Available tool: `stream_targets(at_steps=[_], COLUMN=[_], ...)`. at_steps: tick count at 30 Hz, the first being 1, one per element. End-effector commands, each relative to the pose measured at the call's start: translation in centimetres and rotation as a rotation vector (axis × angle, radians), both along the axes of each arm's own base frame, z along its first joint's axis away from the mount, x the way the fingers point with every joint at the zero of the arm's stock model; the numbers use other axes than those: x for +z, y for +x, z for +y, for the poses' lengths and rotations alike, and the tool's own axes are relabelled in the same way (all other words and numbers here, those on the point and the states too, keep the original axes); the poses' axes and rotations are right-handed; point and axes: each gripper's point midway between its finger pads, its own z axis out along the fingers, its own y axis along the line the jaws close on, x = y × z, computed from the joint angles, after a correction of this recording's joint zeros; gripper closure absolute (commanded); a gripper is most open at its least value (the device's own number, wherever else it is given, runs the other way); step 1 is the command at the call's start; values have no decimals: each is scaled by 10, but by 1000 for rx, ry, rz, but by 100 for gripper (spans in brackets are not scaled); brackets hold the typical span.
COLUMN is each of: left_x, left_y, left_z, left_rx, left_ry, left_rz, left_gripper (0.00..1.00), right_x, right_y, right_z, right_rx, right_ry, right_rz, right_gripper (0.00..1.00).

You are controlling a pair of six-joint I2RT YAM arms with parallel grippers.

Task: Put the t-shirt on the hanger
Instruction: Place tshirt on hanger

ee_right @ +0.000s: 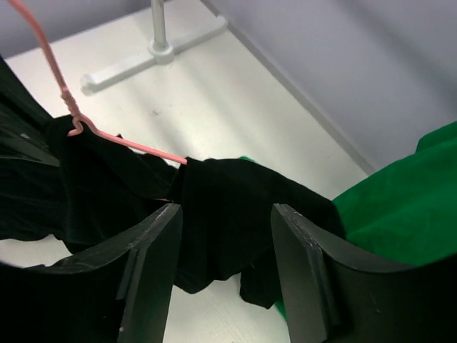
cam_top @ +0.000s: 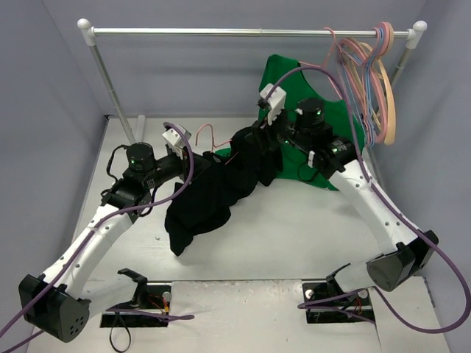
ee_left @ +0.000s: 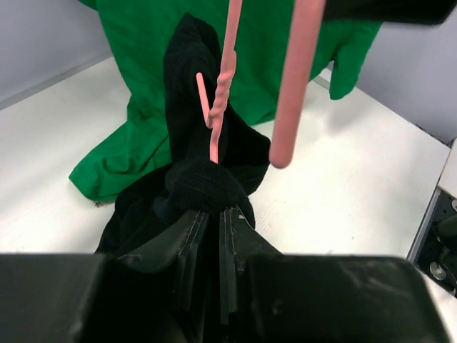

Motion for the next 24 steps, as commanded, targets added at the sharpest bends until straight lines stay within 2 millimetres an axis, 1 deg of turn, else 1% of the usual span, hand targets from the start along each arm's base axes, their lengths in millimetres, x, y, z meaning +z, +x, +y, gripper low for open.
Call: stream_targets(at_steps=[1, 3, 4, 5, 6, 7, 8, 9, 10, 12, 13, 16, 17, 18, 19, 20, 21, 24], left_x=[58, 59, 59, 60, 60, 58, 60, 60, 58, 59, 56, 56, 56, 59, 60, 62, 58, 57], left_y=[-2, -3, -5, -6, -8, -12, -14, -17, -20, -24, -26, -29, -30, -31, -32, -32, -36, -39], left_z=[2, 1, 0, -1, -1, -2, -3, -3, -3, -3, -2, -1, -1, -1, -2, -2, -3, -3], left_rx=[-21, -30, -44, -51, -59, -77, -88, -99, -108, -125, -127, -131, -139, -142, -150, -155, -170, -184], left_ry=[-108, -110, -110, -110, -108, -102, -101, -97, -89, -77, -66, -52, -50, -49, -50, -50, -41, -21], left_rz=[-169, -173, -166, -167, -166, -158, -160, -158, -144, -153, -145, -142, -142, -147, -150, -154, -129, -131], left_gripper=[100, 100, 100, 100, 100, 100, 100, 100, 100, 100, 100, 100, 100, 100, 100, 100, 100, 100], right_x=[54, 60, 59, 56, 53, 48, 44, 41, 36, 33, 27, 15, 6, -6, -2, -9, -15, -27], right_y=[-1, 1, 7, 10, 9, 12, 17, 16, 21, 28, 34, 46, 46, 52, 54, 54, 56, 56], right_z=[-7, -14, -20, -23, -23, -24, -29, -28, -27, -28, -26, -21, -22, -20, -20, -20, -20, -17], right_rx=[72, 94, 95, 102, 134, 154, 174, 210, 222, 256, 277, 318, 342, 359, 371, 381, 387, 413], right_ry=[77, 55, 18, -3, -19, -36, -72, -81, -96, -144, -178, -221, -253, -271, -292, -305, -313, -322], right_rz=[-99, -134, -168, -180, -185, -194, -233, -247, -253, -309, -336, -338, -324, -298, -325, -303, -297, -279], right_gripper=[46, 45, 45, 45, 45, 46, 46, 46, 45, 45, 45, 45, 45, 46, 46, 46, 46, 46])
